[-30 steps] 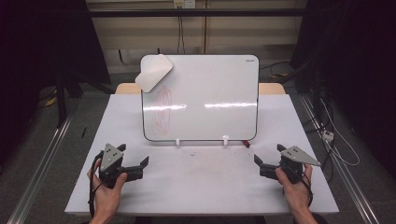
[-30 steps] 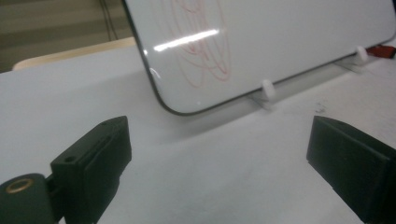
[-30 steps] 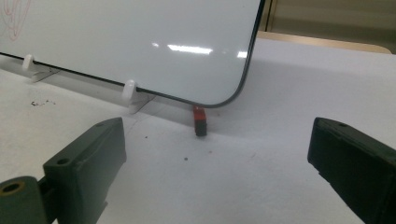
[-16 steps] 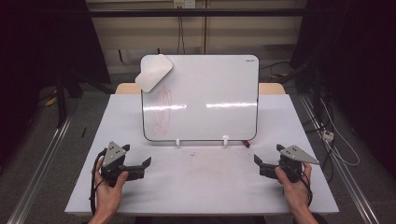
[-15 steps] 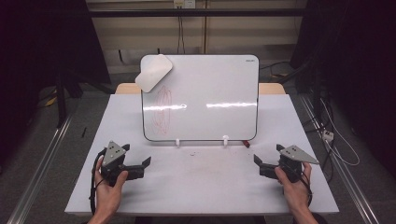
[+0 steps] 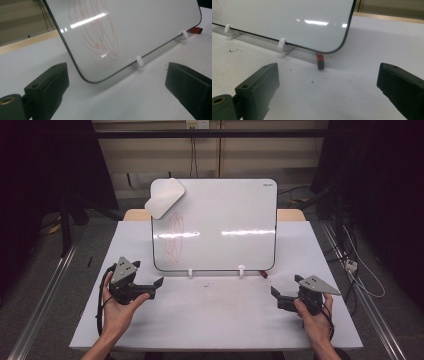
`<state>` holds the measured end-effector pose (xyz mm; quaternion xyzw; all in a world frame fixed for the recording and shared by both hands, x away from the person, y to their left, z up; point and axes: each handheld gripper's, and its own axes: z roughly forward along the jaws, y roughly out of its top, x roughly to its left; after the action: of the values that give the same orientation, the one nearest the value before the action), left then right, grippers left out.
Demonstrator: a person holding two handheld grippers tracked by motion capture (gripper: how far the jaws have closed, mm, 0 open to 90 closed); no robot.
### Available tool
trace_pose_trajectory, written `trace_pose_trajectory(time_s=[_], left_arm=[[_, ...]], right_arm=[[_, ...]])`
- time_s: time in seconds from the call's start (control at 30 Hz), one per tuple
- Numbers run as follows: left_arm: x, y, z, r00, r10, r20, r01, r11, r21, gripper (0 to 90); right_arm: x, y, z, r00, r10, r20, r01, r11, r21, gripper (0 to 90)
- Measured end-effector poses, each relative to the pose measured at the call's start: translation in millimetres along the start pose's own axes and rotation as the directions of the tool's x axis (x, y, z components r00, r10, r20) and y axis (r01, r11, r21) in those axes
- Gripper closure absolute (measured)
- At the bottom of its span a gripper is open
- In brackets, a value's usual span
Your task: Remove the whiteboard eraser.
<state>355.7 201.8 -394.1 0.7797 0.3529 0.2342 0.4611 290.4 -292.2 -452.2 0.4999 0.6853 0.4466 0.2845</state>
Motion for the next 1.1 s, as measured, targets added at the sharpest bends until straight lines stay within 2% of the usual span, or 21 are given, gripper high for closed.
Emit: trace_pose_trajectory(time_s=[0.07, 0.2, 0.3, 0.33, 0.37, 0.43, 0.47, 0.57, 0.67, 0.77, 0.87, 0.97, 1.03, 1.1], left_arm=[[3.6, 6.4, 0.0, 0.9997, -0.018, -0.015, 0.018, 0.9995, -0.025, 4.6], [8.1, 12.7, -0.1, 0.9997, -0.009, -0.025, 0.008, 0.9996, -0.027, 4.1], [11.2, 20.2, 1.8, 0.9996, -0.026, -0.01, 0.025, 0.9993, -0.026, 4.2], [11.5, 23.1, 1.4, 0.9996, -0.025, -0.015, 0.025, 0.9996, -0.013, 4.1], [10.6, 25.6, 1.3, 0.9992, -0.033, -0.023, 0.032, 0.9991, -0.027, 4.0], [9.7, 31.0, 1.4, 0.9996, -0.023, -0.015, 0.023, 0.9992, -0.033, 4.2], [9.5, 36.6, 1.6, 0.9996, -0.016, -0.021, 0.015, 0.9986, -0.051, 4.2], [10.6, 45.2, 2.9, 0.9995, 0.004, -0.033, -0.006, 0.9982, -0.059, 4.2], [13.0, 49.9, 4.2, 0.9991, 0.024, -0.034, -0.026, 0.9982, -0.055, 4.2], [17.5, 54.6, 8.5, 0.9993, 0.025, -0.028, -0.027, 0.9982, -0.054, 4.0], [23.5, 60.6, 13.7, 0.9977, 0.046, -0.05, -0.048, 0.9979, -0.043, 4.5], [26.3, 64.1, 15.9, 0.9972, 0.047, -0.058, -0.05, 0.9974, -0.052, 4.3], [30.4, 68.0, 18.6, 0.9979, 0.041, -0.049, -0.044, 0.9975, -0.055, 4.6], [33.9, 75.1, 22.8, 0.9947, 0.069, -0.076, -0.073, 0.996, -0.052, 4.6]], right_arm=[[0.4, 0.2, 0.4, 1.0, 0.0, 0.0, 0.0, 1.0, -0.001, 4.3], [1.5, 0.2, 1.3, 1.0, -0.007, -0.003, 0.007, 1.0, 0.004, 4.3], [1.7, 0.3, 2.7, 0.9999, -0.011, -0.005, 0.011, 1.0, 0.007, 4.3], [1.5, 0.4, 3.2, 0.9999, -0.01, -0.007, 0.01, 1.0, 0.01, 4.3], [0.9, 0.3, 3.8, 1.0, -0.008, -0.005, 0.008, 1.0, 0.009, 4.3], [0.2, 0.4, 4.6, 1.0, -0.001, -0.006, 0.001, 1.0, 0.015, 4.3], [0.1, 0.5, 4.5, 1.0, 0.001, -0.006, -0.001, 1.0, 0.013, 4.3], [0.4, 0.6, 3.5, 1.0, -0.005, -0.006, 0.005, 1.0, 0.009, 4.3], [0.7, 0.3, 3.4, 0.9999, -0.008, -0.011, 0.008, 1.0, 0.011, 4.3], [0.5, 0.4, 3.6, 0.9999, -0.004, -0.012, 0.004, 1.0, 0.014, 4.3], [0.7, 0.8, 4.0, 0.9999, -0.006, -0.013, 0.006, 1.0, 0.013, 4.3], [1.6, 1.1, 4.9, 0.9999, -0.007, -0.015, 0.007, 1.0, 0.012, 4.3], [2.0, 1.6, 5.3, 0.9999, -0.008, -0.013, 0.008, 1.0, 0.015, 4.3], [2.8, 2.1, 5.8, 0.9999, -0.011, -0.013, 0.011, 1.0, 0.012, 4.3]])
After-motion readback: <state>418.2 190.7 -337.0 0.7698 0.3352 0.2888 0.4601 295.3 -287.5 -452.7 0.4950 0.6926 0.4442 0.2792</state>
